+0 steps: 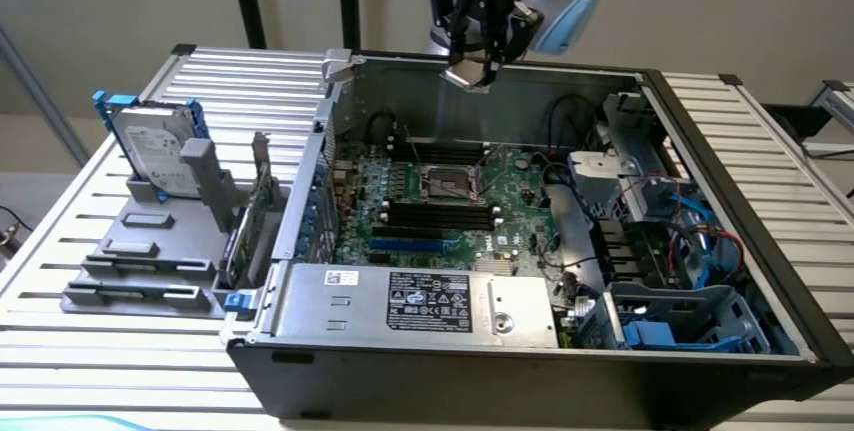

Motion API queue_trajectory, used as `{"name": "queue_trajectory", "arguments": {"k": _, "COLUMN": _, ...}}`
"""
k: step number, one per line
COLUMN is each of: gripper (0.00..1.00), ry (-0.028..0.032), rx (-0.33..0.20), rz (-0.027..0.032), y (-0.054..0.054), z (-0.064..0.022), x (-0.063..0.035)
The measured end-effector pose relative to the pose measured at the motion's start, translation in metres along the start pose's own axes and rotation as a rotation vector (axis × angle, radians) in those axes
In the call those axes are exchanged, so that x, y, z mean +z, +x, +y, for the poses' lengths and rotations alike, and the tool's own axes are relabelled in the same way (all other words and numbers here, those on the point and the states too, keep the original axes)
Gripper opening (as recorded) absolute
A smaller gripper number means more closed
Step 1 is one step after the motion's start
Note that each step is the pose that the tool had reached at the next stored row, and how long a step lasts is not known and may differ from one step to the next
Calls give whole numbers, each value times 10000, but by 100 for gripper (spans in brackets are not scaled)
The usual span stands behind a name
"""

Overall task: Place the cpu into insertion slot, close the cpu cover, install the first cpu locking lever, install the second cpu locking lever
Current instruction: 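Place the cpu into insertion slot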

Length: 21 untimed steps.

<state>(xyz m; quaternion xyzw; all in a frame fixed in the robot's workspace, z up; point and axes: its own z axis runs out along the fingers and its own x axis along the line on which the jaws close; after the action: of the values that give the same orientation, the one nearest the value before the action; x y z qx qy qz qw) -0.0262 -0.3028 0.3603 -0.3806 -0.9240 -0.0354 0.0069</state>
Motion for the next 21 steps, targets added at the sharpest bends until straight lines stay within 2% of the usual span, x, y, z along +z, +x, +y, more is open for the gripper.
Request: {"name": "queue_trajectory", "arguments": {"k": 21, "gripper": 54, "ry": -151, "rx": 3806, "rz": -230, "y": -2, "z": -4, "x": 69}}
